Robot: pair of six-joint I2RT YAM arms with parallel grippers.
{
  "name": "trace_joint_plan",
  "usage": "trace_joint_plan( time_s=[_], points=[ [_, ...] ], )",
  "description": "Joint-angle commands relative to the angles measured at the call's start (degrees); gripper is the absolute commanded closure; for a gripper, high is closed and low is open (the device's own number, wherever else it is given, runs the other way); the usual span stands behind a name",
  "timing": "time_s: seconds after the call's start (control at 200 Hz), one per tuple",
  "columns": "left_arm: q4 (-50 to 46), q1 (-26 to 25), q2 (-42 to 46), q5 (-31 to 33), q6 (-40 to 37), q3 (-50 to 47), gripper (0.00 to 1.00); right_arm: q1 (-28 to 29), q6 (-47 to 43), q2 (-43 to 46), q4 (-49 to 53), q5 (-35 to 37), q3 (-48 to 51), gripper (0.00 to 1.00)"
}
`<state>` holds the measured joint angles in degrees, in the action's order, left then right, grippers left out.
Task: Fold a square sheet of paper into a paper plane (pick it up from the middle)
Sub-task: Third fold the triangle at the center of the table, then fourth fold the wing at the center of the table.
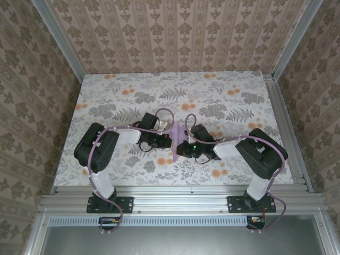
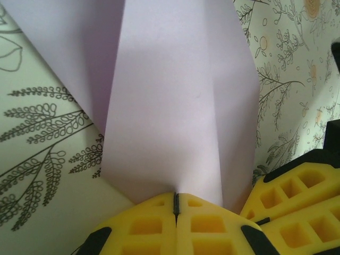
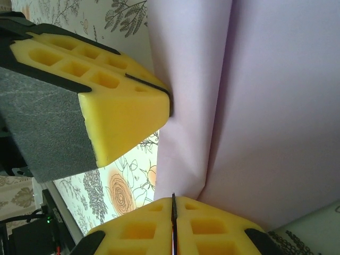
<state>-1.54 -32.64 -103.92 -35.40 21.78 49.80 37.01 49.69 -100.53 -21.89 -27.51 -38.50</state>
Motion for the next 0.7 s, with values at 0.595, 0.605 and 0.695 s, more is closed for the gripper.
trace_joint_plan(
  time_s=[0.595, 0.605, 0.695],
  points=[
    [-3.45, -0.22, -4.01, 2.17, -1.79, -0.7, 1.0, 1.39, 1.55, -3.17, -2.98, -3.27, -1.75, 0.88],
    [-3.46, -0.23, -4.01, 2.11, -1.78, -0.68, 1.0, 1.44, 1.55, -3.22, -2.98, -3.35, -1.75, 0.88],
    [-3.58, -0.23, -4.05, 2.15, -1.96, -0.64, 1.0, 1.77, 1.7, -3.26, -2.98, -3.6, -1.64, 0.88]
  ],
)
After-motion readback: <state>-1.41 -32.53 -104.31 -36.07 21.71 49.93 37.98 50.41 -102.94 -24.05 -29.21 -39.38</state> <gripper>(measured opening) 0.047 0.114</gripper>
